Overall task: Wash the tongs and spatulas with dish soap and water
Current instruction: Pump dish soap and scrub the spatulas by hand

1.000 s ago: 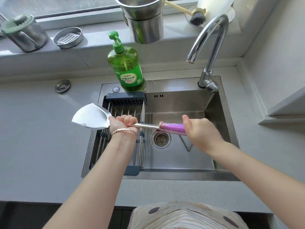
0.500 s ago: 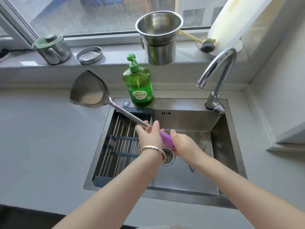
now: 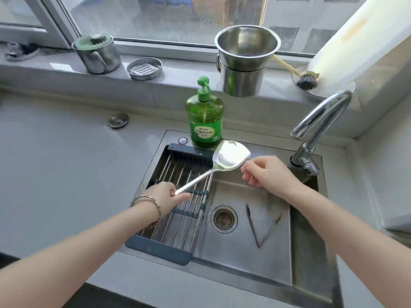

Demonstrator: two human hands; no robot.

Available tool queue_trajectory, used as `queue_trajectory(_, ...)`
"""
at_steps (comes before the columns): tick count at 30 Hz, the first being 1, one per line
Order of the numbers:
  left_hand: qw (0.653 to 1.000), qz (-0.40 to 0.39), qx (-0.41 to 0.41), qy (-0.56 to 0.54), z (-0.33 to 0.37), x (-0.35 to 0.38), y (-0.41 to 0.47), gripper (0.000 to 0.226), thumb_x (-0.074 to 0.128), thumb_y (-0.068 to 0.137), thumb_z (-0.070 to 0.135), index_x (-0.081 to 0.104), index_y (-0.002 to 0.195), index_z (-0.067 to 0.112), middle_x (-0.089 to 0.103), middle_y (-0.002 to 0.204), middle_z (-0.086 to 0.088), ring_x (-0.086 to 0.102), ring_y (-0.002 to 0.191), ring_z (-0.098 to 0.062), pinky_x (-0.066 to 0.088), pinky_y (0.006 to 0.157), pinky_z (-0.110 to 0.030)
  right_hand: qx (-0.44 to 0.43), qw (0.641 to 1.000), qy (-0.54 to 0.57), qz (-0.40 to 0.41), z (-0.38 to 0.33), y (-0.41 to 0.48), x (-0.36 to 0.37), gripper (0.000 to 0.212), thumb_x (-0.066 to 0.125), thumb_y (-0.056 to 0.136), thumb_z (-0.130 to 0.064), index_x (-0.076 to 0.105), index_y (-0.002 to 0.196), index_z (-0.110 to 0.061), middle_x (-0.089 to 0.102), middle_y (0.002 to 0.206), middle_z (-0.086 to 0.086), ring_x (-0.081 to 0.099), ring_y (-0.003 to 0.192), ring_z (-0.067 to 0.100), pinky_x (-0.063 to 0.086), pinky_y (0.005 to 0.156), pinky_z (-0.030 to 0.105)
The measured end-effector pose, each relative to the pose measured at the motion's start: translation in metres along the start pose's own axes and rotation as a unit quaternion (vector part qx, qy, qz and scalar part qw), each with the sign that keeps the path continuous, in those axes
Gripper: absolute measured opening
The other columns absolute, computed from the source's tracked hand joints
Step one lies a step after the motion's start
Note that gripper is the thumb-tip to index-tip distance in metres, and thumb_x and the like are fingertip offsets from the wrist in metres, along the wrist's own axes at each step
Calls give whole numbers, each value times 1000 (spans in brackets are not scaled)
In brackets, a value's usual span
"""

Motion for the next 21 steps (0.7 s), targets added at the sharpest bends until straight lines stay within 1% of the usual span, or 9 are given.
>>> queue_trajectory(3,992,-65,-1,108,5,-7,14,35,56,84,51,47,88,18,50,66,4,41,52,-10,36,48,-21,6,1000,7,5,-27,28,-4,27,43,95,-15,62,75,-11,61,66,0,54,55,13,47,53,18)
queue_trajectory(6,978,-76,29,190,20,-21,27,33,56,85,49,47,87,17,55,65,4,46,51,-10,36,47,-22,57,997,53,3,-44,67,-4,28,42,97,-22,61,84,-6,60,72,6,55,56,13,49,47,15)
queue_trajectory(8,966,-73,51,243,30,-30,39,33,57,85,48,48,87,17,58,73,3,50,59,-14,41,55,-23,115,986,117,-7,-52,92,1,32,44,97,-31,59,92,-3,60,75,8,58,60,13,50,45,16)
queue_trajectory(10,951,-64,76,291,40,-36,51,31,57,85,47,48,88,18,58,83,3,53,72,-17,44,65,-27,148,970,191,-27,-65,114,9,34,45,97,-34,55,100,-1,58,79,10,58,67,13,52,44,16)
queue_trajectory(12,941,-64,98,316,49,-37,60,28,57,85,45,48,89,19,58,87,3,54,76,-18,44,69,-28,159,962,218,-39,-81,136,13,38,47,96,-35,54,105,0,57,84,11,57,71,13,53,45,14)
queue_trajectory(14,936,-74,112,326,55,-35,66,25,57,86,42,51,93,19,60,89,1,56,79,-20,45,71,-29,174,960,212,-51,-91,154,14,42,47,95,-39,53,109,0,56,87,12,57,71,12,53,45,14)
queue_trajectory(16,931,-83,120,333,58,-33,72,26,56,86,41,54,99,18,60,89,1,57,80,-20,47,74,-31,205,953,210,-71,-93,168,19,48,48,93,-44,51,108,2,56,90,13,58,72,13,54,46,16)
queue_trajectory(18,928,-84,128,340,60,-34,79,25,57,86,40,54,98,18,57,85,2,58,79,-20,49,76,-31,234,943,222,-84,-92,178,23,51,51,91,-46,52,104,3,57,91,13,58,69,13,54,46,16)
queue_trajectory(21,926,-85,136,343,60,-34,90,22,57,86,39,53,95,19,59,86,2,58,79,-20,49,75,-32,238,936,243,-91,-95,192,32,38,50,93,-40,55,91,-2,55,79,7,54,50,9,46,37,12)
Point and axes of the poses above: each hand's wrist, its own y-axis towards the middle knuckle, its own x-axis out of the palm, z = x × y, the point moved 10 cm from there along y, towards the middle knuckle
